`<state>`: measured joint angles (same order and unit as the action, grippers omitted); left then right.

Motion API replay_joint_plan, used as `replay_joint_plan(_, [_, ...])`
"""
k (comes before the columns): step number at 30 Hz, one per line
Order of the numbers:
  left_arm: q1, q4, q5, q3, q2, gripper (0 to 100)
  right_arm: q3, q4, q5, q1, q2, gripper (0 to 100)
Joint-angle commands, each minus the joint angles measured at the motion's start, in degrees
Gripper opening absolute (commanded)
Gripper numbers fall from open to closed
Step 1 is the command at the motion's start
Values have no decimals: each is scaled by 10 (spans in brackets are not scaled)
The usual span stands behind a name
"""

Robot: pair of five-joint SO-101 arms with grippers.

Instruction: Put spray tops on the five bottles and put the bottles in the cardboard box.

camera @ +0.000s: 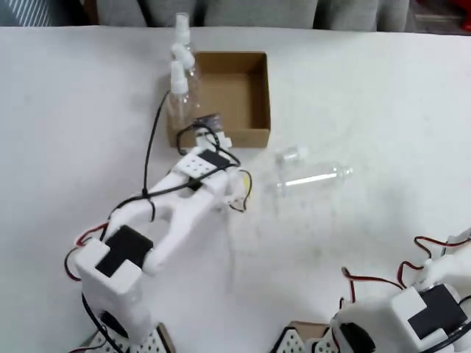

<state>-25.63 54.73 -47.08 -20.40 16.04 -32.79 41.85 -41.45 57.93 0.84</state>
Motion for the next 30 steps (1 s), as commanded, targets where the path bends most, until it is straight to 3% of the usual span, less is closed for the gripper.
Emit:
replay_joint_plan(1, [-14,13,6,26,-2,15,3,-7,-3,-5,-7,30])
replay_joint_plan(7, [-11,14,11,25,-4,19,4,-6,-2,-10,-14,30])
replay_joint_plan(10, [-12,37,71,25,-21,23,7,25,-1,-33,-34,30])
replay_joint_plan(16, [33,89,153,23,-84,23,7,81,99,-112,-145,30])
replay_joint_plan(24, [108,48,170,-33,-152,22,-3,134,237,-311,-327,31])
replay_joint_plan(30, [102,20,170,-113,-262,22,-87,76,259,-477,-418,31])
